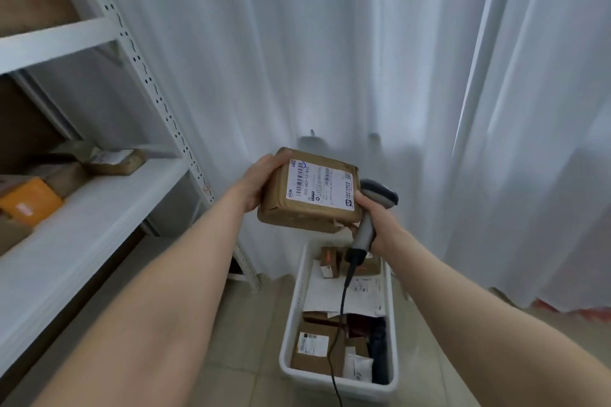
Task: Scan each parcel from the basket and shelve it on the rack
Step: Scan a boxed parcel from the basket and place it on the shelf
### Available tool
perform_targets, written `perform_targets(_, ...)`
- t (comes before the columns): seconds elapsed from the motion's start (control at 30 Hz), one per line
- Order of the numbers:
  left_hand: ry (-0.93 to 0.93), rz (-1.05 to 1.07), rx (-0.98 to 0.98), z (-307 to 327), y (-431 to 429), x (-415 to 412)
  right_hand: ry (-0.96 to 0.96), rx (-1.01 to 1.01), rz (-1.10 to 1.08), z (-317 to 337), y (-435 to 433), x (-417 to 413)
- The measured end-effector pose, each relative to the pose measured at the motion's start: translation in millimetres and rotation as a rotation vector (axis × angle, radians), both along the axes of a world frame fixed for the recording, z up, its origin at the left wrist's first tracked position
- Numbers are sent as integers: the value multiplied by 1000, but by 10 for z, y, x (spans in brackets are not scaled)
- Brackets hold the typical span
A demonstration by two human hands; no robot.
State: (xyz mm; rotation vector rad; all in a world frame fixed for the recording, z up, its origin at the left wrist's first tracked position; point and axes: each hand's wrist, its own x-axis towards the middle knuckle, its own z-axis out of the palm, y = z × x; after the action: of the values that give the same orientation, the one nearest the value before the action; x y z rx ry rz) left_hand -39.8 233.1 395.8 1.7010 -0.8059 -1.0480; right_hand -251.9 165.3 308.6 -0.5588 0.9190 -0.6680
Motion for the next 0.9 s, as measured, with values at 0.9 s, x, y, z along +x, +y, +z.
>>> perform_targets(0.9,107,794,-261,441,-145,247,-251,106,321,295,75,158)
